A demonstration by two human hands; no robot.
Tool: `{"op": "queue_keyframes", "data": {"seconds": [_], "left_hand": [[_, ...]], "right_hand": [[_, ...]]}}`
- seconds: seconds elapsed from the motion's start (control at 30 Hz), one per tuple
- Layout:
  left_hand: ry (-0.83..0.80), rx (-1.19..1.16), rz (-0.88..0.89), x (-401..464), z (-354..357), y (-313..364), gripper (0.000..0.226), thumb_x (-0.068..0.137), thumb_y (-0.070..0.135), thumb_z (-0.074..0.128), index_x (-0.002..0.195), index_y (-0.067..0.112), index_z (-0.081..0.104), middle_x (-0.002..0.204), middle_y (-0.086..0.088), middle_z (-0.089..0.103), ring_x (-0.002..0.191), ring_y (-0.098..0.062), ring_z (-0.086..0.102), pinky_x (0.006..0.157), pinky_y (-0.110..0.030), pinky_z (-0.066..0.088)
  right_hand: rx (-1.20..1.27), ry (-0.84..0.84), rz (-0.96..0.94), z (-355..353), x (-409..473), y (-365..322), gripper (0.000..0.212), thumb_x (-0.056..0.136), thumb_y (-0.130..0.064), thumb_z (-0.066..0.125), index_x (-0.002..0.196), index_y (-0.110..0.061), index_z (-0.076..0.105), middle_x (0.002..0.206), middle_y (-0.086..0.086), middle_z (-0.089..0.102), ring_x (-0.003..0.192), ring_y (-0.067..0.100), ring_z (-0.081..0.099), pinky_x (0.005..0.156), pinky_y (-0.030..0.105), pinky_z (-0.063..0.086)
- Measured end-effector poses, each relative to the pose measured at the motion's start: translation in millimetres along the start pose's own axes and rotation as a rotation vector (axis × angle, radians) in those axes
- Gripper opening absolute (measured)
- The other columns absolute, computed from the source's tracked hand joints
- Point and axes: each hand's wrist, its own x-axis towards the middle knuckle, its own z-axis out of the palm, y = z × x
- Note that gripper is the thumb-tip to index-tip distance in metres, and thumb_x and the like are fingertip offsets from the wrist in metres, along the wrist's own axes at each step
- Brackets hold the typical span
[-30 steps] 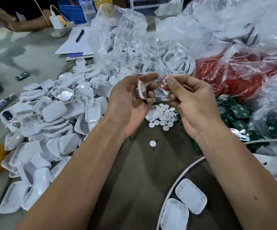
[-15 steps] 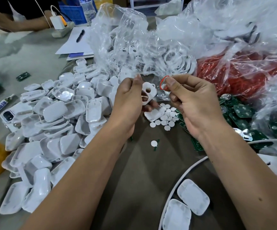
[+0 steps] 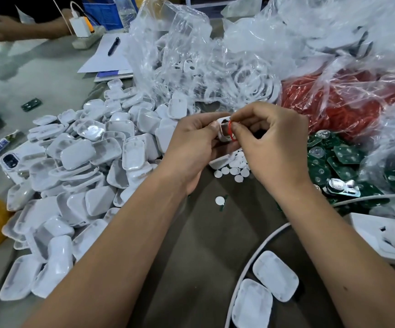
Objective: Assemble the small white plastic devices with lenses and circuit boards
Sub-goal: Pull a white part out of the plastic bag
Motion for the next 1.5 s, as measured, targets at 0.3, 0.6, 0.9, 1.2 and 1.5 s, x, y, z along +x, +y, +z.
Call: {"op": "queue_keyframes", "data": {"seconds": [0.3,0.6,0.9,1.2,1.5], "left_hand": [[-0.081,0.036,0.09,-6,9,-4,0.036,0.105,-0.005,0.038,0.116,-0.003,0.072,0.108,-0.02,0.076,0.097,-0.024,0.074,0.087,-0.035,0.061],[-0.052,0.016,0.131,-9,10,-2,0.038,0.099,-0.012,0.04,0.103,0.0,0.076,0.101,-0.021,0.077,0.096,-0.026,0.075,0.094,-0.04,0.06],[-0.07,0.111,0.219,-7,7,-6,0.037,0.099,-0.011,0.04,0.107,-0.003,0.075,0.099,-0.018,0.077,0.096,-0.025,0.075,0.089,-0.035,0.061],[-0.09,0.213,0.28,-7,4,-10,0.029,0.096,-0.011,0.054,0.108,0.003,0.077,0.087,-0.012,0.078,0.085,-0.02,0.075,0.085,-0.035,0.061],[-0.069,0.146,0.2,-7,5,-9,0.02,0.101,-0.002,0.058,0.111,0.001,0.076,0.092,-0.021,0.077,0.082,-0.021,0.074,0.082,-0.035,0.061]], "right_hand": [[-0.213,0.105,-0.127,1,1,0,0.006,0.089,-0.005,0.073,0.09,-0.007,0.078,0.084,0.003,0.072,0.073,0.01,0.059,0.072,0.017,0.047],[-0.232,0.103,-0.174,3,0,0,0.007,0.091,-0.003,0.072,0.092,-0.004,0.078,0.086,0.007,0.072,0.074,0.013,0.059,0.072,0.018,0.045],[-0.227,0.083,-0.171,4,-1,-1,0.008,0.091,-0.002,0.072,0.095,-0.004,0.079,0.088,0.007,0.071,0.076,0.011,0.058,0.073,0.008,0.04],[-0.248,0.059,-0.158,6,-2,-1,0.009,0.092,0.003,0.068,0.092,-0.001,0.076,0.089,0.009,0.068,0.076,0.013,0.056,0.07,0.008,0.039],[-0.258,0.033,-0.167,6,-1,-2,0.012,0.09,0.007,0.065,0.091,0.0,0.075,0.09,0.01,0.068,0.077,0.017,0.059,0.069,0.017,0.045]]}}
